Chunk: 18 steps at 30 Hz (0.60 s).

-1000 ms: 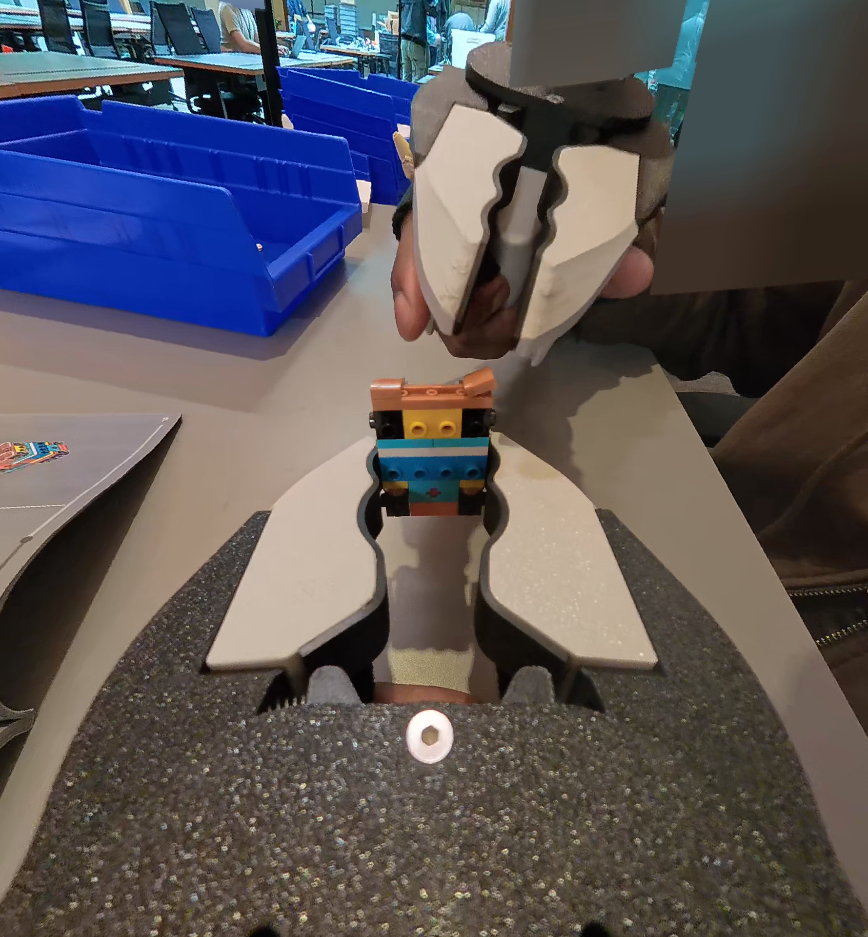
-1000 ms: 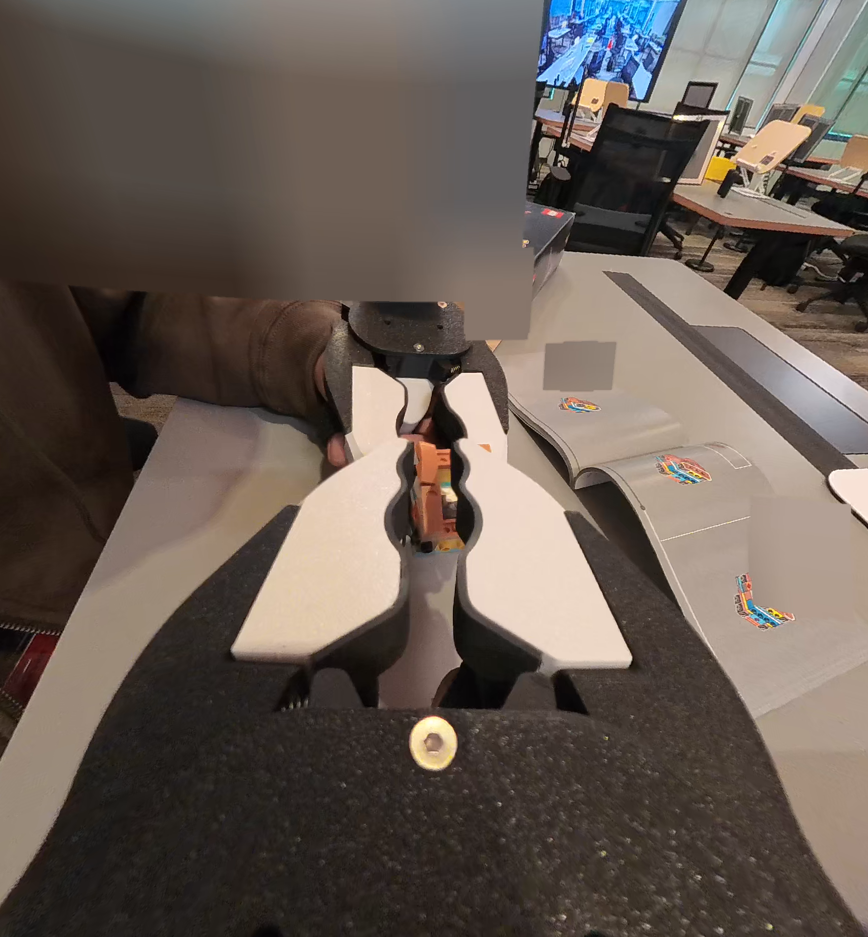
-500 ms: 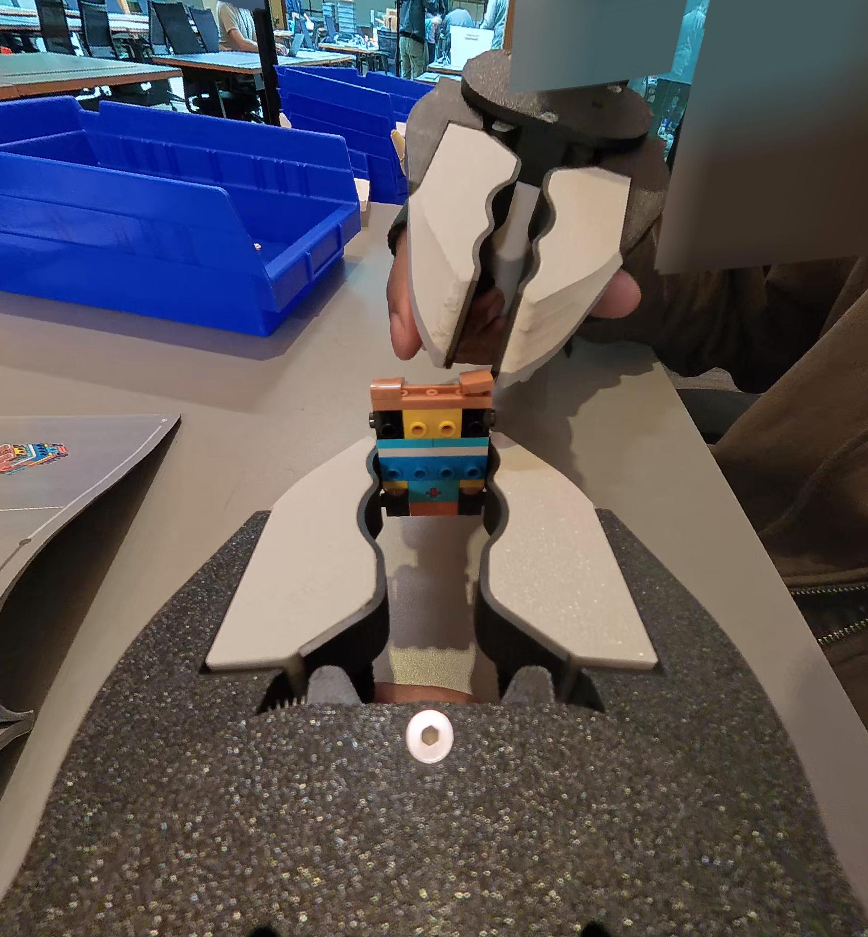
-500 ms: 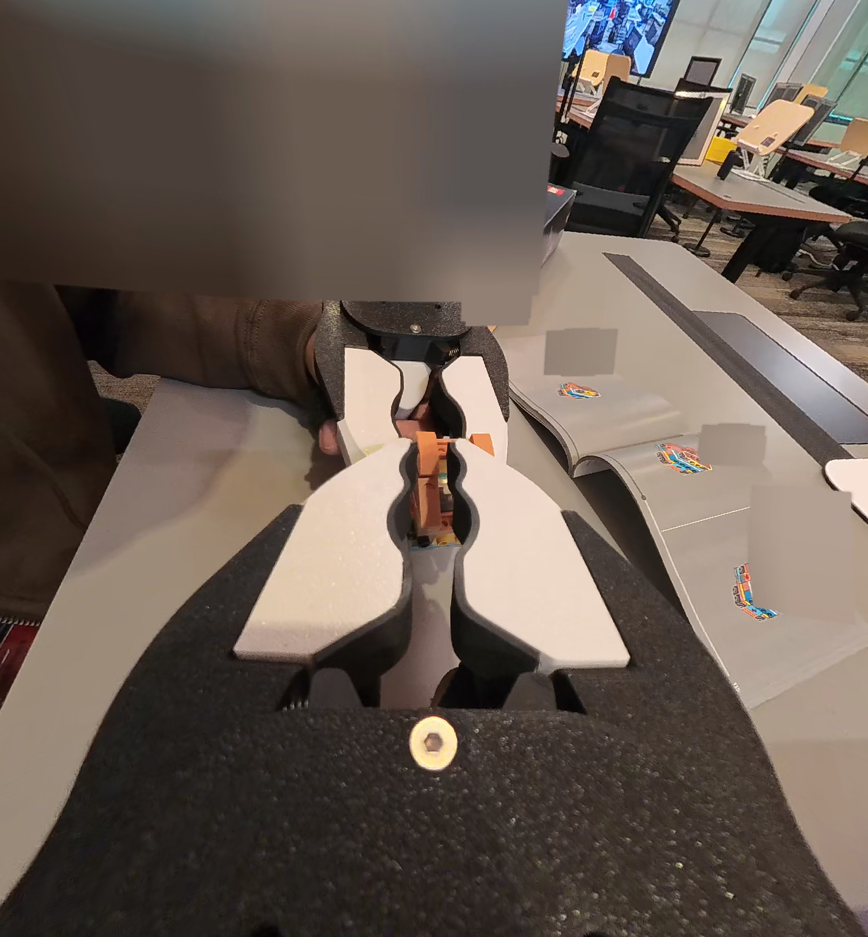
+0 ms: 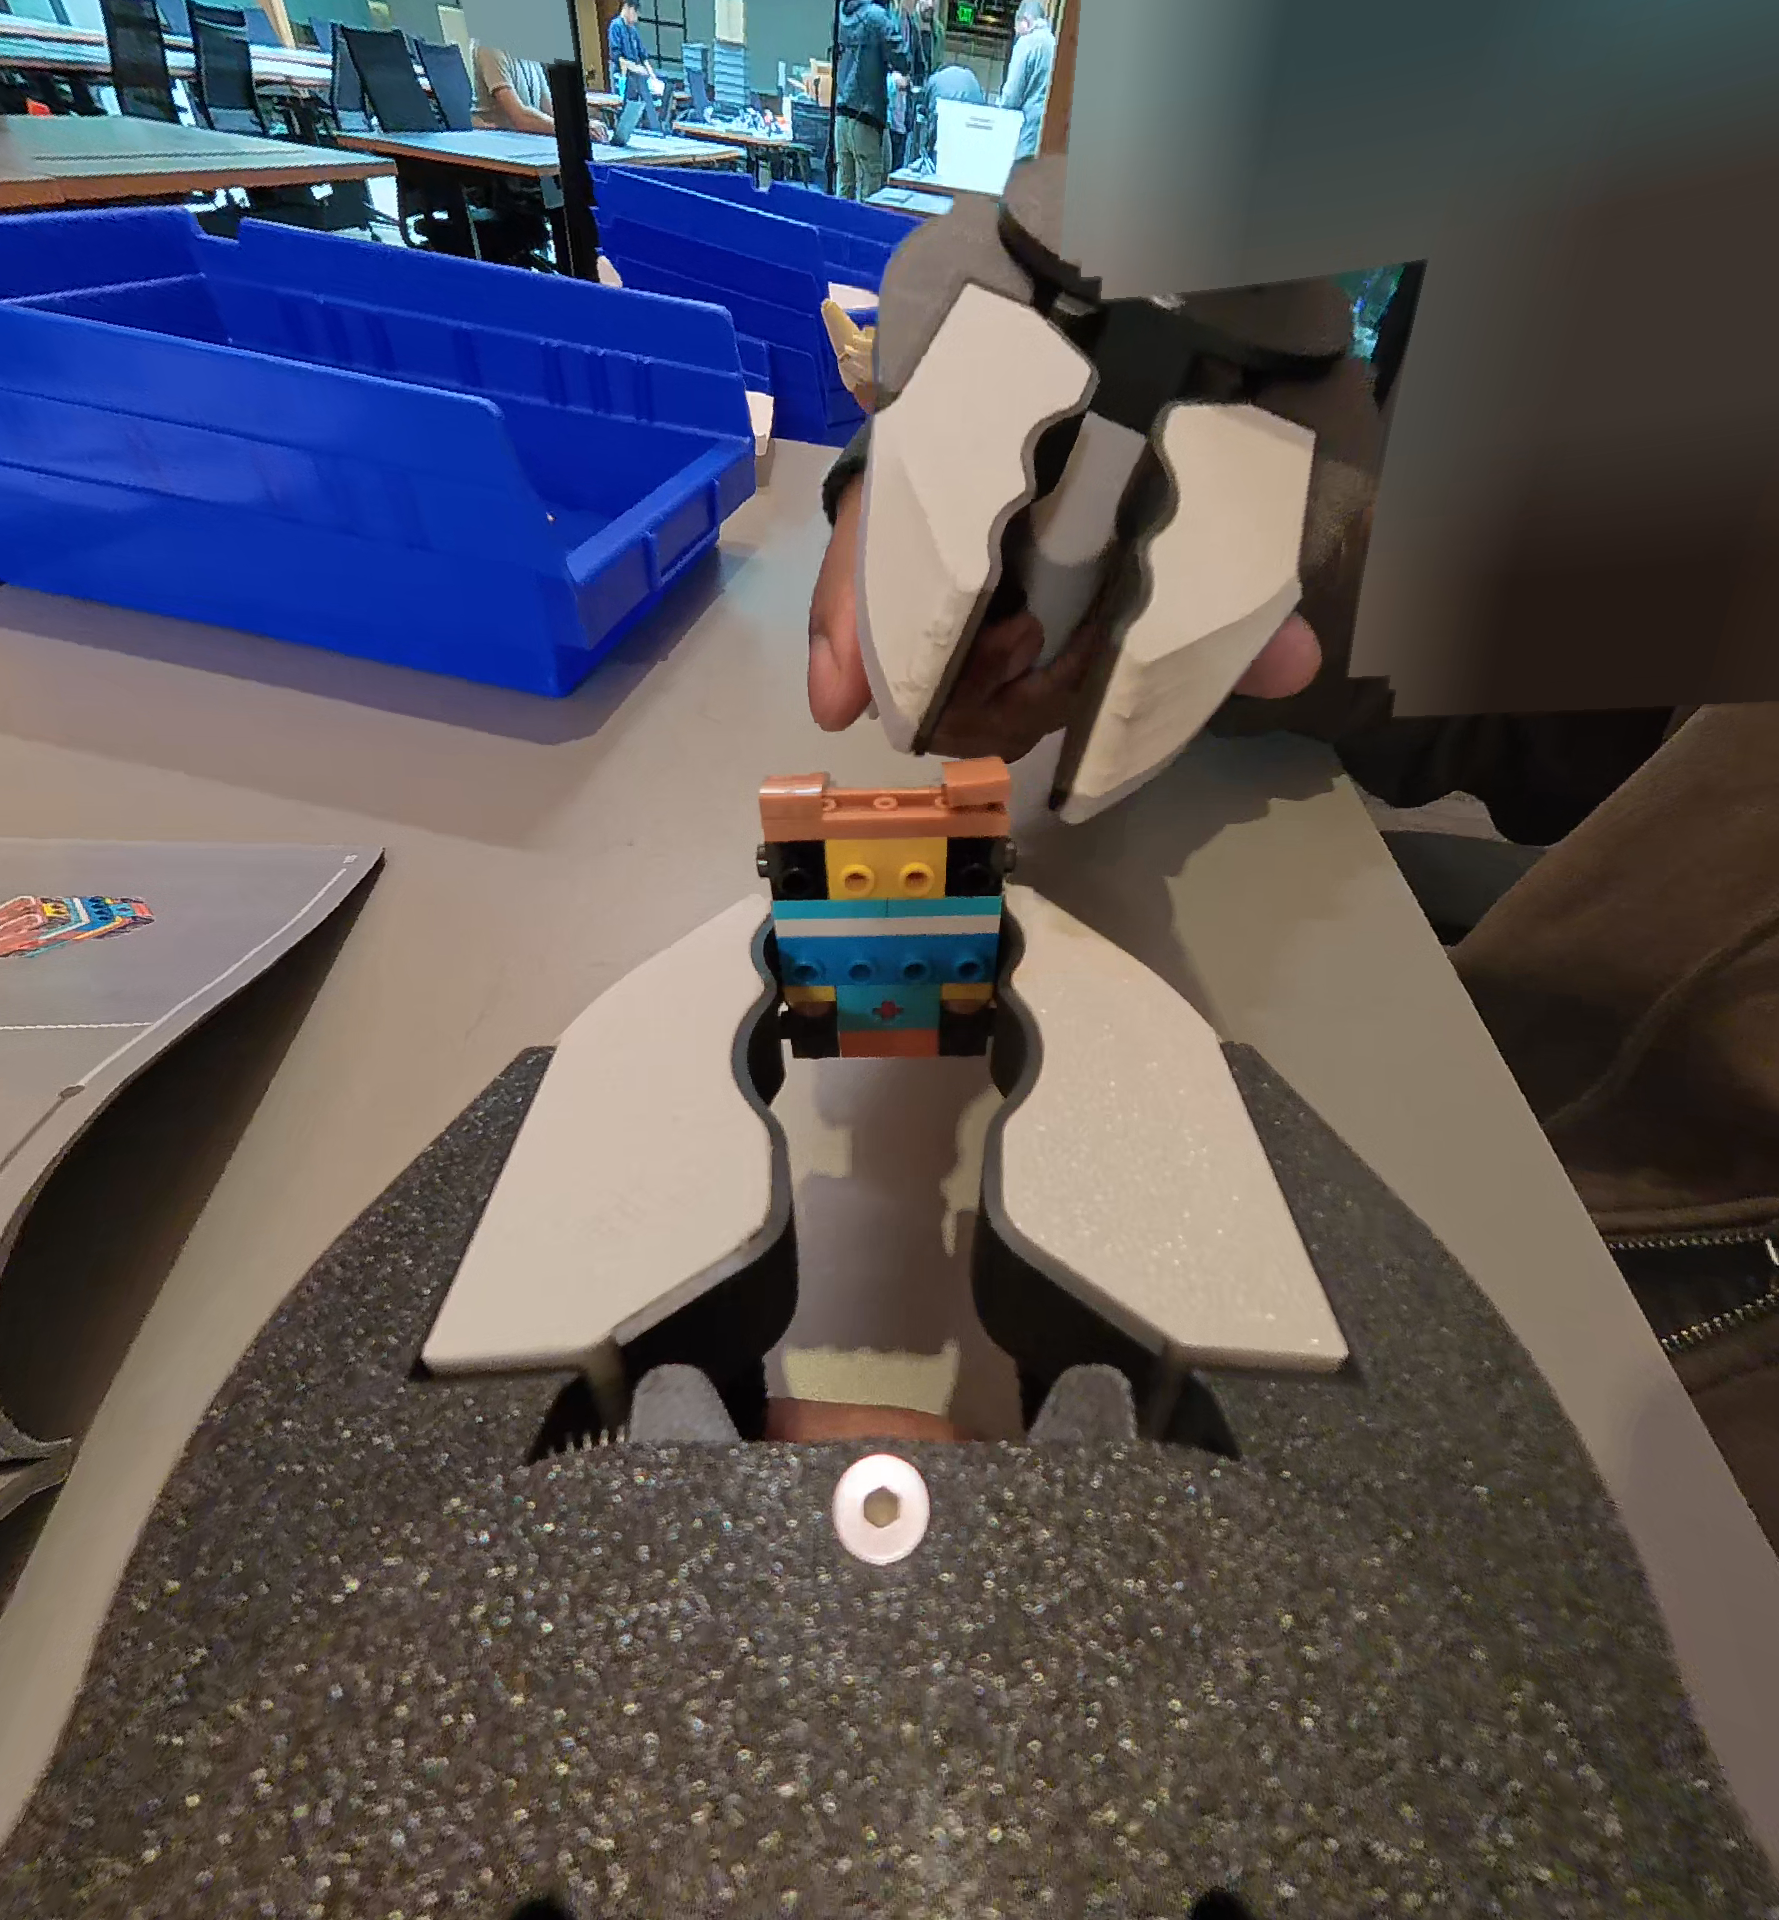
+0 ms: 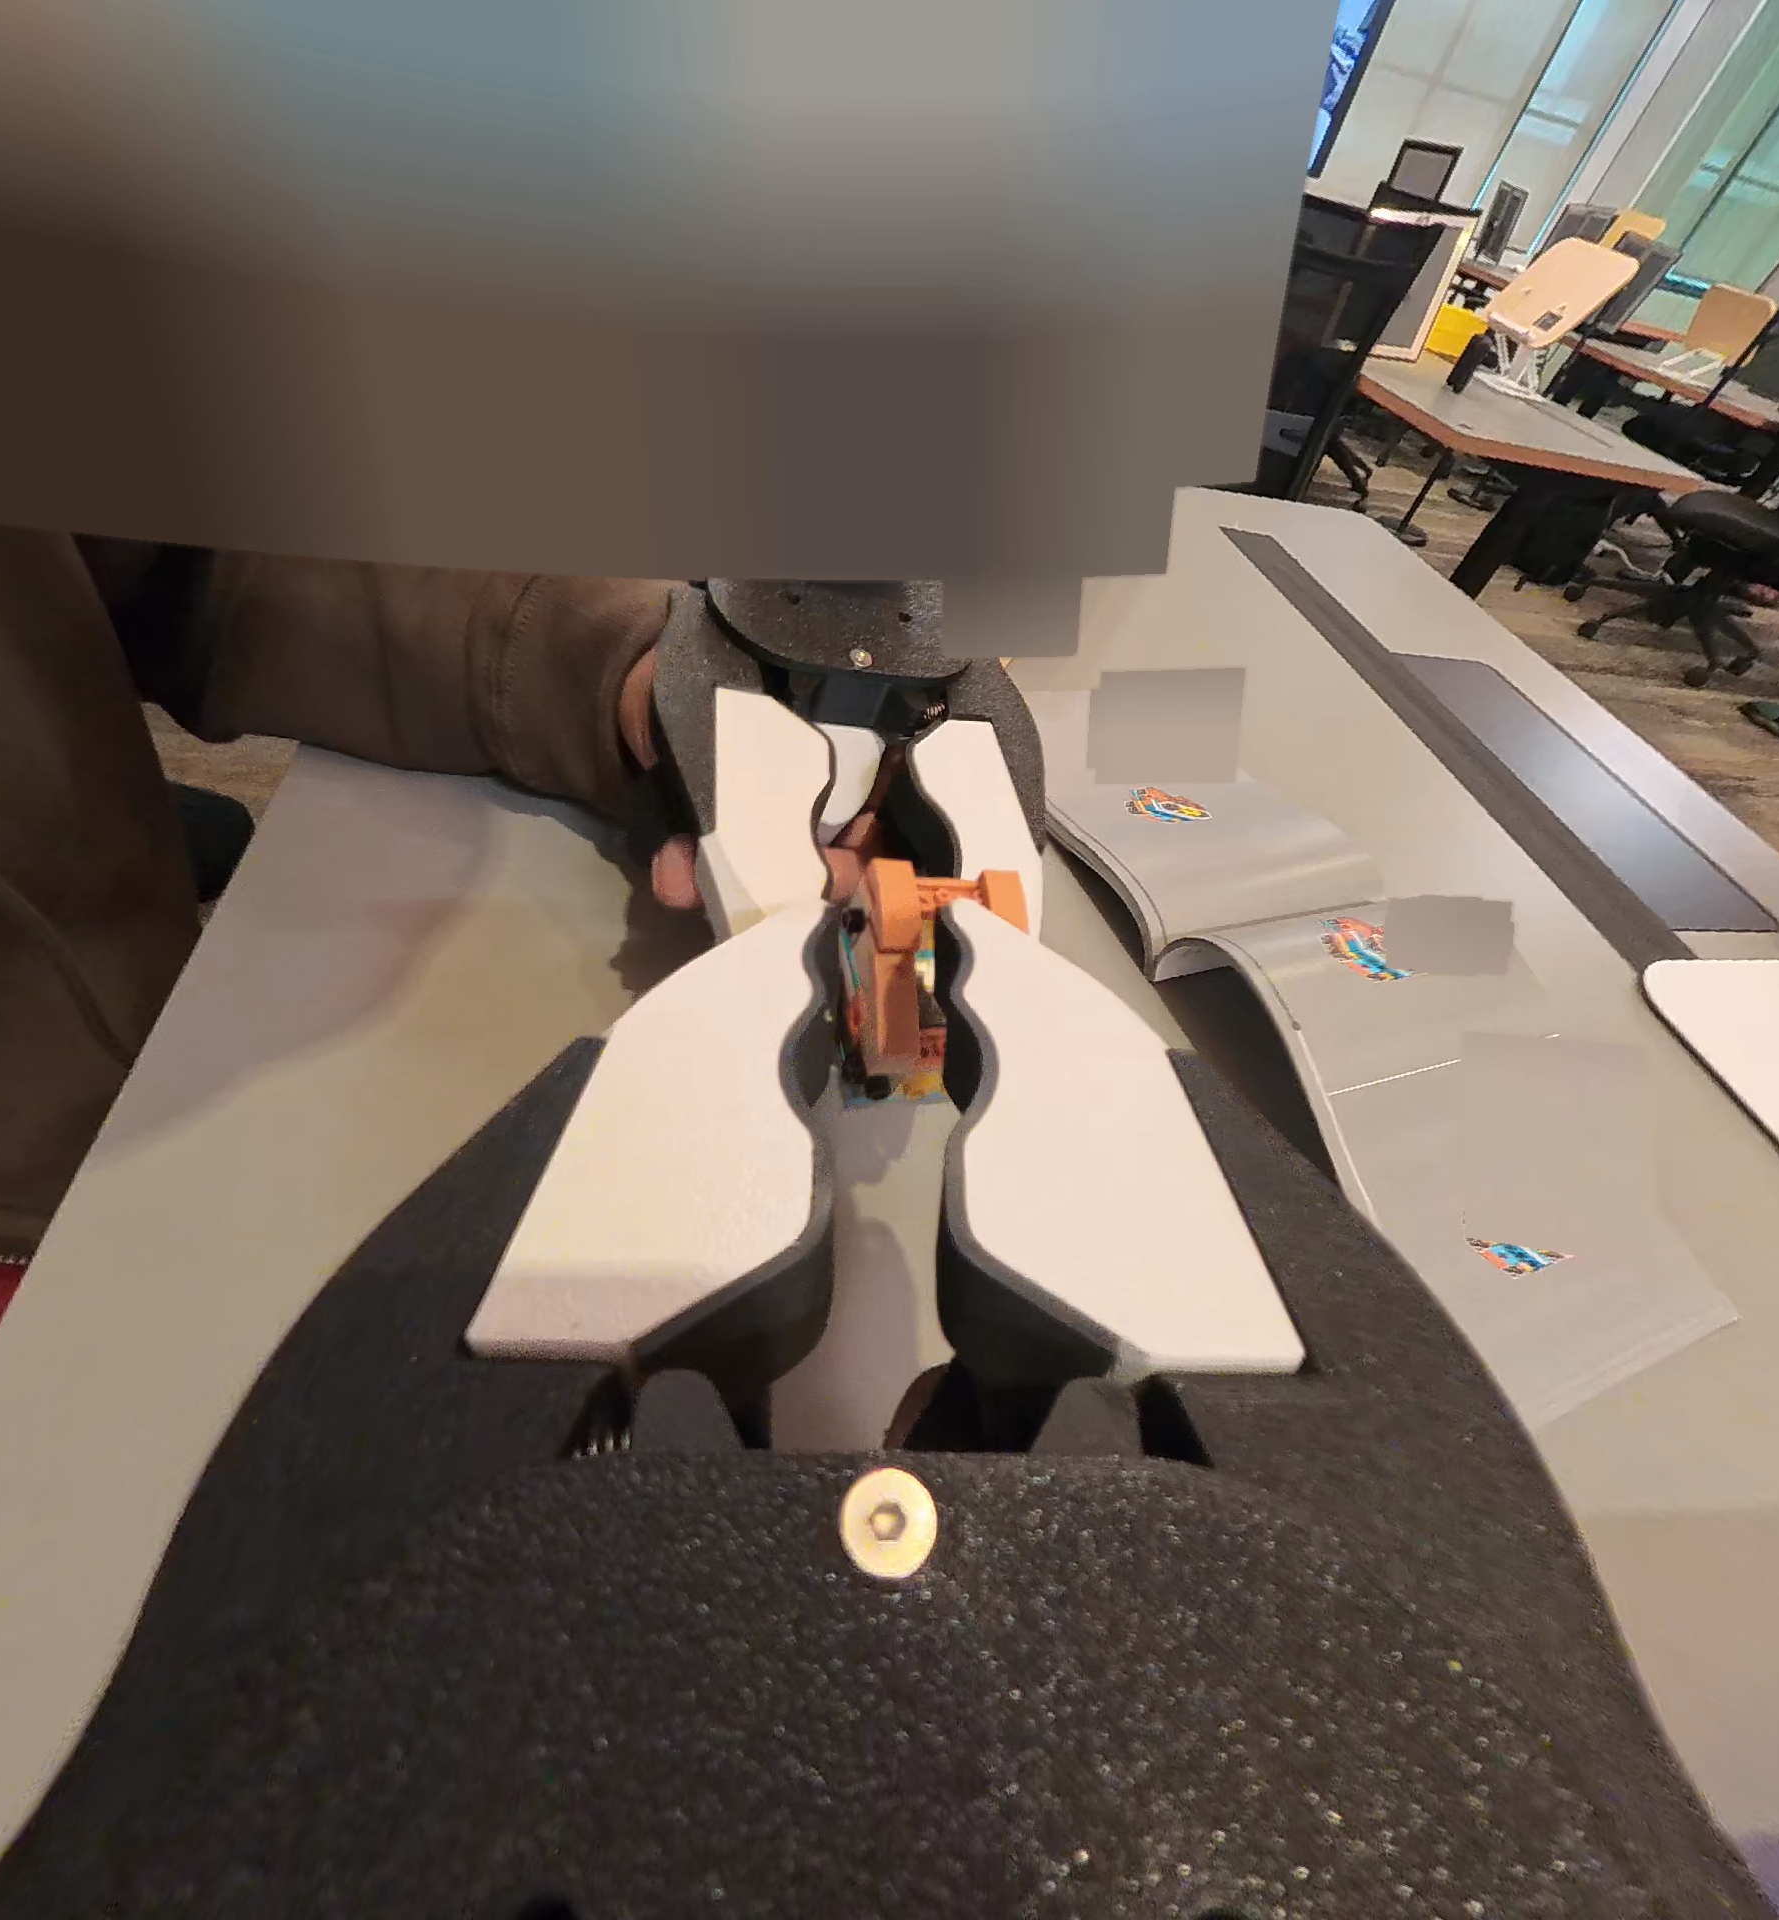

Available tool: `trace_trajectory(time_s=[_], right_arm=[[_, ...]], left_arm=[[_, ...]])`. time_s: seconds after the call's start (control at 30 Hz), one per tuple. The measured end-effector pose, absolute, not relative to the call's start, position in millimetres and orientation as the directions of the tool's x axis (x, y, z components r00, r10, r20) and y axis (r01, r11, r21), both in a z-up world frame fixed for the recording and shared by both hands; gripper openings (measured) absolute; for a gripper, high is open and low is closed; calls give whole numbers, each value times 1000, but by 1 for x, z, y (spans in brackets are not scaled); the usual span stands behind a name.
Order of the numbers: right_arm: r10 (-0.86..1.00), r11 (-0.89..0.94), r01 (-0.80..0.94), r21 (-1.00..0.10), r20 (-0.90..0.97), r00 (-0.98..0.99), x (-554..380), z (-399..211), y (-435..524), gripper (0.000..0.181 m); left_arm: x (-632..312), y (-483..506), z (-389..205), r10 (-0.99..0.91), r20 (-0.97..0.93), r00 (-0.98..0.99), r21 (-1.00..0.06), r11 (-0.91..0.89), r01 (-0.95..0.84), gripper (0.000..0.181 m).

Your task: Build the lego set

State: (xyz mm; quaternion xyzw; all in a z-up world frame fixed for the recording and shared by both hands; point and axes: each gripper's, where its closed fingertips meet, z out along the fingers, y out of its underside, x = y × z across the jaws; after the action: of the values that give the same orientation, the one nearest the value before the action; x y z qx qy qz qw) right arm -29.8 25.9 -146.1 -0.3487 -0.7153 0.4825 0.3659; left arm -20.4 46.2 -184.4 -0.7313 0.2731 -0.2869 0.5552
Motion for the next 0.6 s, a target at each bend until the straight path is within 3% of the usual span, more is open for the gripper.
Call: trace_trajectory(time_s=[0.17,0.37,0.47,0.6], right_arm=[[795,462,44,-886,392,-462,-26,-145,31,36],[534,816,-83,-572,801,-270,-31,-153,41,56],[415,895,-76,-439,884,-218,-37,-160,38,63],[328,937,-69,-344,929,-171,-45,-162,32,68]], left_arm=[[-32,49,-177,-695,151,703,-970,-240,-28,37],[-41,50,-171,-671,185,718,-969,-246,19,37],[-41,50,-172,-667,183,723,-968,-252,13,37],[-37,50,-175,-672,175,720,-965,-261,-10,37]])
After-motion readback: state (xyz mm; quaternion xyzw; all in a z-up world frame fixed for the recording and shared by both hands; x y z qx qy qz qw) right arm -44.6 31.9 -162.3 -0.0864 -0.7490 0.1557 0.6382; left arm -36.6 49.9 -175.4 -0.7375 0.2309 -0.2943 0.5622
